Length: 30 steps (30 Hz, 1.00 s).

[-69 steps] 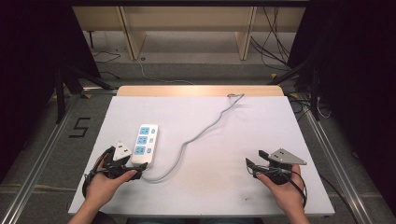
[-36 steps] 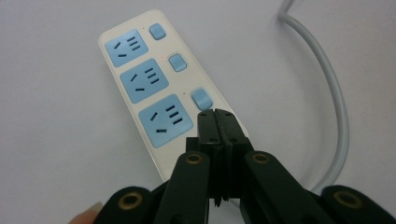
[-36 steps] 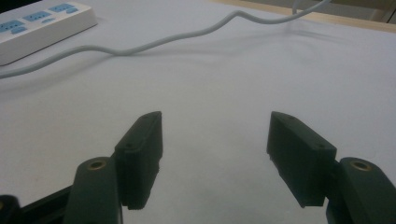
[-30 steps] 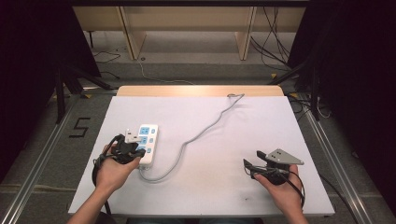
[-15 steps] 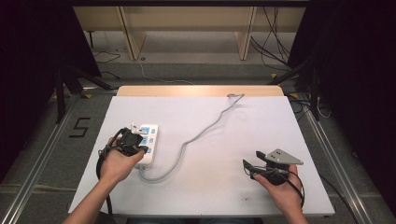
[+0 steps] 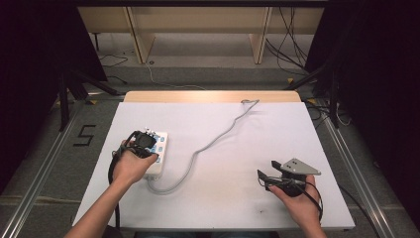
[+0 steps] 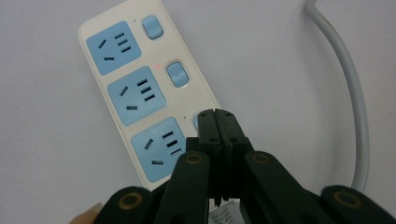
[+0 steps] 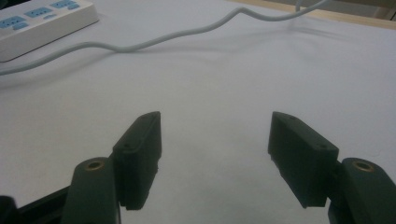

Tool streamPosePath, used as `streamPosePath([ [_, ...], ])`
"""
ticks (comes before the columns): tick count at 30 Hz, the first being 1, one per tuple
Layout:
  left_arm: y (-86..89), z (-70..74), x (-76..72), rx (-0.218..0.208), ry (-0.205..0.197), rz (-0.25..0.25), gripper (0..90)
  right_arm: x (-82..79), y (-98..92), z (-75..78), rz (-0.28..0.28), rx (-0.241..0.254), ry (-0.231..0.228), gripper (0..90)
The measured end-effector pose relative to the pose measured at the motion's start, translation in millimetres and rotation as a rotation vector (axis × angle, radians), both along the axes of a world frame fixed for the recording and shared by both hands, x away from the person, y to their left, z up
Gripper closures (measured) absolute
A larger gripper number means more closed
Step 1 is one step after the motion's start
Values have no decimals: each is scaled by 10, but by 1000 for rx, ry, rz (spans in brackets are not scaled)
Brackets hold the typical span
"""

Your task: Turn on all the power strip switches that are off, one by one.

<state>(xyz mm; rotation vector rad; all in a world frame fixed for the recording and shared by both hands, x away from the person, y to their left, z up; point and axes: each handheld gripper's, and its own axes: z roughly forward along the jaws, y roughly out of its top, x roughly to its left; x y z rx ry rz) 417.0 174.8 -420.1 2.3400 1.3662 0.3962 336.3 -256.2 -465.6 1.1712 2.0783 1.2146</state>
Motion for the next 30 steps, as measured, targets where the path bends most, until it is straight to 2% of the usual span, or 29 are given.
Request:
streamPosePath([
  [13, -32, -82, 95, 15, 30, 19, 895, 2, 9, -10, 3, -7, 2, 352],
  [21, -41, -155, 142, 13, 52, 30, 895, 1, 17, -14, 3, -7, 5, 349],
  [30, -36, -161, 158, 0, 56, 47, 895, 6, 22, -20, 6, -8, 4, 348],
])
